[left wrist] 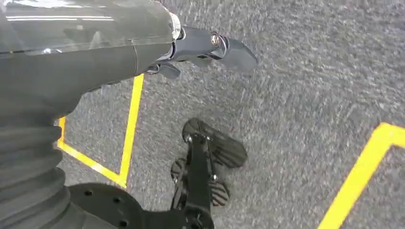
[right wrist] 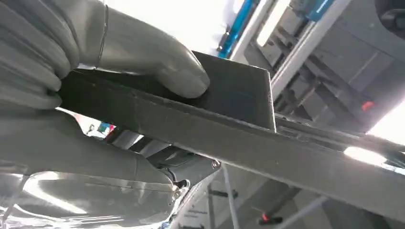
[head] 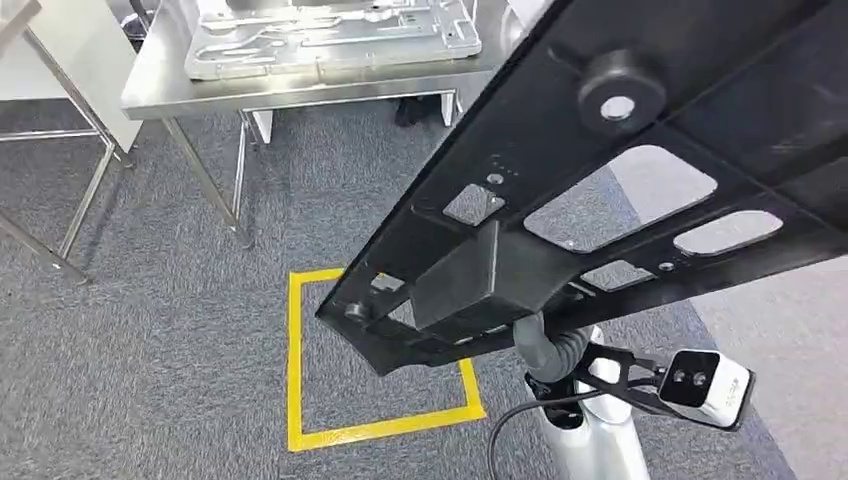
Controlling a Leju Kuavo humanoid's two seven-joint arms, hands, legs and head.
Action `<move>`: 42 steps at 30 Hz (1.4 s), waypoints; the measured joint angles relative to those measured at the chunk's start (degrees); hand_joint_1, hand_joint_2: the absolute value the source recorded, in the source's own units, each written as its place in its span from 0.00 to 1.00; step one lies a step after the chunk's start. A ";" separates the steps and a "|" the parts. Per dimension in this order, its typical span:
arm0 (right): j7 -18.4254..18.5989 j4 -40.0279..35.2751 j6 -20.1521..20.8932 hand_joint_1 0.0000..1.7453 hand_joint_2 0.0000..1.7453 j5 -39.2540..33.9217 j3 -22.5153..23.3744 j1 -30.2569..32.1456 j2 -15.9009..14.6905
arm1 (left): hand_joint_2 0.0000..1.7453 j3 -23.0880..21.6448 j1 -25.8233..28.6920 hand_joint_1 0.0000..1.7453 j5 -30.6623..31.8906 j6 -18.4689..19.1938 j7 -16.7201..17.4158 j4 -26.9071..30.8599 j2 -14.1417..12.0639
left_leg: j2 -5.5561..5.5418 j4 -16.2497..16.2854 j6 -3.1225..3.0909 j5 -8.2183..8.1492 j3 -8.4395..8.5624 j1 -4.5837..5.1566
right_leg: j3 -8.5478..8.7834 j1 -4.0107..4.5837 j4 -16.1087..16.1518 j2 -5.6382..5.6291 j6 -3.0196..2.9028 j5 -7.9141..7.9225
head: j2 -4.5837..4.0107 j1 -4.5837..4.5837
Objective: Take the parts from the cabinet and place them on the table.
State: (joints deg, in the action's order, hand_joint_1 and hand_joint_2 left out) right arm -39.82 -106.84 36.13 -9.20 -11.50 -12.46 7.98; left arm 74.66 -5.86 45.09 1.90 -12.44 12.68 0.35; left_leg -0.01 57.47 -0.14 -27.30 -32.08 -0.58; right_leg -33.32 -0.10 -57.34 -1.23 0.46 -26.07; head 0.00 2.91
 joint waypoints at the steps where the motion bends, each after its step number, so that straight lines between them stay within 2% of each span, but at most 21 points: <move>1: 0.00 -0.07 0.07 1.00 1.00 0.11 0.13 0.03 0.07 | 1.00 0.00 0.00 0.00 0.02 0.15 -0.02 0.00 0.04 | 0.04 -0.47 -0.44 0.22 0.57 -0.47 | 0.16 0.22 -0.18 0.10 0.48 -0.31 | 0.00 0.00; 3: -0.02 -0.20 0.13 1.00 1.00 0.13 0.48 -0.03 0.13 | 1.00 0.00 -0.04 0.00 0.13 0.17 -0.09 0.00 0.02 | 0.07 -0.75 -1.10 -0.02 1.28 -0.55 | -1.53 -0.12 -4.48 0.56 0.90 -2.18 | 0.00 0.00; 5: -0.04 -0.20 0.15 1.00 1.00 0.13 0.79 0.30 0.13 | 1.00 0.00 -0.02 0.00 0.15 0.26 -0.09 0.00 0.04 | 0.13 -0.74 -1.31 -0.54 1.72 -0.51 | -7.29 -0.36 -14.45 0.61 1.32 -6.04 | 0.00 -0.02; 7: -0.02 -0.20 0.17 1.00 1.00 0.13 1.09 0.63 0.13 | 1.00 0.00 0.07 0.00 0.17 0.26 -0.09 0.00 0.02 | 0.13 -0.71 -1.19 -1.22 2.45 -0.51 | -11.07 -0.60 -19.19 0.67 1.54 -5.97 | 0.00 0.00; 9: -0.02 -0.20 0.22 1.00 1.00 0.13 1.25 0.66 0.13 | 1.00 0.00 0.17 0.00 0.18 0.26 -0.09 0.00 0.02 | 0.09 -0.71 -0.94 -2.21 3.93 -0.53 | -9.05 -0.73 -13.13 0.93 1.45 -0.59 | 0.00 0.00; 11: -0.02 -0.20 0.35 1.00 1.00 0.13 1.27 0.61 0.13 | 1.00 0.00 0.21 0.00 0.18 0.33 -0.09 0.00 0.04 | 0.10 -0.82 -0.51 -3.53 5.32 -0.54 | -4.67 -0.66 -2.11 1.47 0.91 5.02 | 0.00 -0.02; 12: -0.02 -0.20 0.37 1.00 1.00 0.13 1.31 0.63 0.13 | 1.00 0.00 0.10 0.00 0.17 0.33 -0.11 0.00 0.04 | 0.13 -0.83 -0.01 -4.04 5.60 -0.16 | -3.63 -0.13 -1.82 1.57 0.74 3.33 | 0.00 -0.02; 15: -0.02 -0.28 0.37 1.00 1.00 0.15 1.38 0.63 0.13 | 1.00 0.00 -0.10 0.00 0.18 0.33 -0.11 0.00 0.02 | 0.46 -1.97 0.88 -4.68 6.54 -0.23 | -3.65 0.11 -1.47 1.12 -0.38 2.16 | 0.00 0.00; 17: 0.02 -0.59 0.39 1.00 1.00 0.20 1.40 0.71 0.28 | 1.00 0.00 -0.37 0.00 0.18 0.33 -0.15 0.00 0.02 | 0.49 -1.91 1.41 -5.31 7.71 -0.46 | -1.90 -0.51 -0.29 0.92 -1.01 1.65 | 0.00 0.00; 18: -0.04 -0.66 0.44 1.00 1.00 0.09 1.42 0.55 0.35 | 1.00 0.00 -0.45 0.00 0.17 0.37 -0.17 0.00 0.04 | 0.46 1.33 1.48 -6.35 6.14 -0.46 | -1.06 -0.56 0.03 1.10 -1.62 1.17 | 0.00 0.02; 21: -0.04 -0.66 0.55 1.00 1.00 0.13 1.42 0.71 0.61 | 1.00 -0.02 -0.16 0.00 0.24 0.33 -0.15 0.00 0.02 | 0.42 16.08 1.84 -10.41 -3.75 -0.46 | 0.77 -0.23 0.15 0.96 -1.94 -0.55 | 0.00 0.02; 23: 0.02 -0.66 0.57 1.00 1.00 0.13 1.46 0.86 0.61 | 1.00 0.00 0.22 0.00 0.15 0.31 -0.15 0.00 0.02 | 0.42 17.65 1.70 -7.13 -7.65 -0.46 | 2.63 -0.07 0.15 0.65 -1.93 -2.00 | 0.00 0.02; 26: 0.02 -0.66 0.61 1.00 1.00 0.13 1.46 0.82 0.68 | 1.00 -0.02 0.49 0.00 0.15 0.31 -0.15 0.00 0.00 | 0.38 3.14 0.64 5.33 -4.97 -0.19 | 6.34 0.11 0.22 0.49 -1.70 -4.72 | 0.00 0.02; 30: 0.02 -0.55 0.74 1.00 1.00 0.20 1.55 0.83 0.90 | 1.00 0.00 0.46 0.00 0.15 0.33 -0.20 0.02 -0.48 | 0.24 0.55 -0.79 2.60 -3.07 0.87 | 7.01 -0.23 0.78 0.16 -0.12 -5.04 | 0.00 0.04; 32: 0.07 -0.66 0.72 1.00 1.00 0.22 1.57 0.76 0.94 | 1.00 0.00 0.49 0.00 0.20 0.44 -0.22 0.02 -0.44 | -0.09 -0.82 -1.50 1.98 -1.15 0.28 | 5.40 -0.22 -2.87 0.36 0.68 -3.60 | 0.00 0.02; 34: -0.04 -0.68 0.74 1.00 1.00 0.22 1.70 0.54 0.94 | 1.00 0.00 0.49 0.00 0.33 0.55 -0.26 0.02 -0.46 | -0.08 -1.42 -2.11 0.88 0.69 0.20 | 0.89 -0.33 -9.70 0.56 1.16 -3.22 | 0.00 0.00; 36: -0.04 -0.68 0.72 1.00 1.00 0.28 1.79 0.68 0.92 | 1.00 0.00 0.50 0.00 0.33 0.66 -0.35 0.02 -0.46 | -0.19 -1.53 -2.13 -0.41 2.35 0.16 | -5.31 -0.60 -16.37 0.60 1.50 -6.42 | 0.00 0.00; 38: -0.02 -0.66 0.72 1.00 1.00 0.31 1.90 0.72 0.92 | 1.00 0.00 0.67 0.00 0.33 0.68 -0.35 0.02 -0.44 | -0.32 -1.53 -1.90 -1.85 4.41 0.06 | -8.89 -0.78 -17.29 0.75 1.81 -8.87 | 0.00 0.00; 40: -0.02 -0.66 0.74 1.00 1.00 0.31 2.01 0.71 0.92 | 1.00 0.00 0.66 0.00 0.33 0.57 -0.37 0.02 -0.44 | -0.39 -1.52 -1.57 -3.36 6.86 -0.07 | -8.87 -0.77 -11.70 0.99 1.64 -6.76 | 0.00 0.00; 41: -0.02 -0.66 0.66 1.00 1.00 0.31 2.05 0.68 0.92 | 1.00 0.00 0.59 0.00 0.22 0.39 -0.35 0.02 -0.39 | -0.38 -1.53 -1.44 -4.21 7.90 -0.07 | -8.25 -0.72 -7.56 1.09 1.20 -3.12 | 0.00 0.00; 42: 0.00 -0.46 0.41 1.00 1.00 0.37 2.08 0.66 0.92 | 1.00 0.00 0.63 0.00 -0.04 0.13 -0.35 0.00 -0.28 | -0.36 -1.66 -1.23 -5.10 8.44 -0.07 | -7.69 -0.54 -2.86 1.40 0.76 3.83 | 0.00 -0.02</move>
State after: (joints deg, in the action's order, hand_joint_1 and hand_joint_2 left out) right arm -39.82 -107.30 36.54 -8.83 -9.42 -11.80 8.90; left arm 74.66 -5.24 45.05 2.03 -12.79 12.68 0.07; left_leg -0.37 55.81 -1.37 -32.40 -23.64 -0.65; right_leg -41.01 -0.65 -60.20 0.17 1.22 -22.24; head 0.00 2.88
